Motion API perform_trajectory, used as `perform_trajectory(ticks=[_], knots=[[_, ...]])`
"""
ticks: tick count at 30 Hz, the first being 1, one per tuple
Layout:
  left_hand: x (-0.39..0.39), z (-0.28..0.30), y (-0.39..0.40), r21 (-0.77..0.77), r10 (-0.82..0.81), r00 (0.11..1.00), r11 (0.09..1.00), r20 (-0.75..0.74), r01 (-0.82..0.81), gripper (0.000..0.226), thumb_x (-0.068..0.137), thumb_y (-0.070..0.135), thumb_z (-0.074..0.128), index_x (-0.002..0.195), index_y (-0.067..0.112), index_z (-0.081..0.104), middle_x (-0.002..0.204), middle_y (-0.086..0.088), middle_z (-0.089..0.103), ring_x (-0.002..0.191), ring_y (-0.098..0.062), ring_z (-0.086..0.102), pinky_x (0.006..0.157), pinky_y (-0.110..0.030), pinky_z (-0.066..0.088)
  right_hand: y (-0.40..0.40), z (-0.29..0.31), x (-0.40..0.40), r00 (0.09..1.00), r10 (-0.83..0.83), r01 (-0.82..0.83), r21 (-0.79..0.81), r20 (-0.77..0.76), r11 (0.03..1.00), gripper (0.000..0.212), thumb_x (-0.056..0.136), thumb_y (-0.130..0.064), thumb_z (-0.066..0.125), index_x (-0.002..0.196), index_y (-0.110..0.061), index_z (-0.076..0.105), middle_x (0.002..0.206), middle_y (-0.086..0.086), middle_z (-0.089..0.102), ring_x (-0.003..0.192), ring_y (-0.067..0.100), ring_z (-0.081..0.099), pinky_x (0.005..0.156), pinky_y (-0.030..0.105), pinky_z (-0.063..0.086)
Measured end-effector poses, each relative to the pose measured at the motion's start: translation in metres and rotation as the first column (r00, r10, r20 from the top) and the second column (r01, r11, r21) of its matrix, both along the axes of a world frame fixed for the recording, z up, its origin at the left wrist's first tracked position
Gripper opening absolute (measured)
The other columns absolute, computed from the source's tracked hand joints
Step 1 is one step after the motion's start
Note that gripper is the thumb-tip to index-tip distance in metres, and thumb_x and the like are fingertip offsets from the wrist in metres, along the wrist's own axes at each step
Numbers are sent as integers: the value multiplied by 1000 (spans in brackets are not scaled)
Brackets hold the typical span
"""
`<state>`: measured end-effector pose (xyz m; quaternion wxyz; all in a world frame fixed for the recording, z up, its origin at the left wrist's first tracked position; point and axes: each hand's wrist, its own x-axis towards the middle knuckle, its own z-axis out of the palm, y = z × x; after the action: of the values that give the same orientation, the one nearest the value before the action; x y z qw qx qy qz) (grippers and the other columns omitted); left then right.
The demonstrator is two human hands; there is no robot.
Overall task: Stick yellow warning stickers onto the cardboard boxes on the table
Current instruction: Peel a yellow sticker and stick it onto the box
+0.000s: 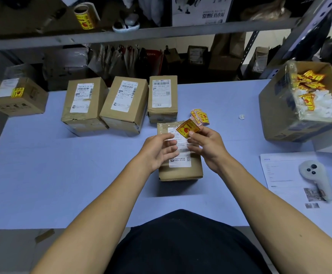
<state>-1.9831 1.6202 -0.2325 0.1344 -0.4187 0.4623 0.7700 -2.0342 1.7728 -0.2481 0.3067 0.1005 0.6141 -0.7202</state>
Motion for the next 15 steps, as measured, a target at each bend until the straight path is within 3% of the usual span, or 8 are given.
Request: perform_trajectory(ticks=[3,5,12,15], knots=[[0,-4,2,-219,-114,993,970,-37,103,15,97,22,60,106,12,66,89,-6,66,66,-15,62,74,-35,58,2,-1,0,999,36,-37,13,37,999,11,94,-10,65,105,-10,67,84,2,69,66,9,63,73,29,56],[-1,-3,4,-231,-133,987,967,-93,108,13,97,24,61,102,14,67,92,-5,66,72,-16,61,81,-38,56,2,0,2,997,34,-35,8,71,999,8,94,-10,65,101,-13,67,85,2,69,65,9,65,69,27,57],[-5,1,9,-135,-57,987,990,-150,37,17,99,25,54,98,13,67,86,-5,69,71,-16,65,74,-37,58,1,1,4,995,0,0,-2,102,1000,7,93,-8,66,97,-13,67,80,3,73,65,12,69,62,23,57],[-4,-3,9,-269,-127,976,960,-179,75,9,96,19,62,95,12,67,80,-5,68,71,-14,63,73,-35,58,2,0,3,997,13,-15,29,74,999,7,91,-6,68,94,-12,67,81,5,71,66,14,69,60,23,57]])
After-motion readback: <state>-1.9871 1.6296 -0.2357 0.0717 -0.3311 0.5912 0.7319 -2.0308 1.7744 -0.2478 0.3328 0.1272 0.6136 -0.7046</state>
